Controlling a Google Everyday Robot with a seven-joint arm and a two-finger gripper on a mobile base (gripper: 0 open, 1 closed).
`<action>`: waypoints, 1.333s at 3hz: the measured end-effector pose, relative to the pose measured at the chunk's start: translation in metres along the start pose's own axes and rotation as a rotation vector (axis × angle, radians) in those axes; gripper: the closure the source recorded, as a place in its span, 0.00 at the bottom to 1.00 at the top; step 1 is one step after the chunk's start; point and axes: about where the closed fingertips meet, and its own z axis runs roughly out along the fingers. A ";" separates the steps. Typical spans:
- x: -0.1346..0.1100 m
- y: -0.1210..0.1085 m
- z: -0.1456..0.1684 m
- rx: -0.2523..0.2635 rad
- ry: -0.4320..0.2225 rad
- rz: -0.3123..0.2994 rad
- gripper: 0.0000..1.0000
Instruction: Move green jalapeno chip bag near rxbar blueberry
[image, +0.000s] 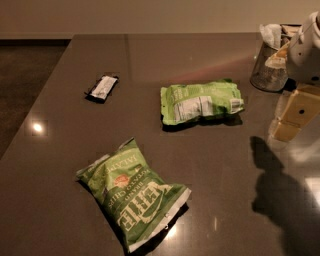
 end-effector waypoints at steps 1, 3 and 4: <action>0.000 0.000 0.000 0.000 0.000 0.000 0.00; -0.019 0.045 0.011 -0.108 -0.098 0.019 0.00; -0.042 0.086 0.026 -0.144 -0.146 0.010 0.00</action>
Offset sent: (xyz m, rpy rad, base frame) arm -0.0269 0.0217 -0.0204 0.1213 0.1304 0.0272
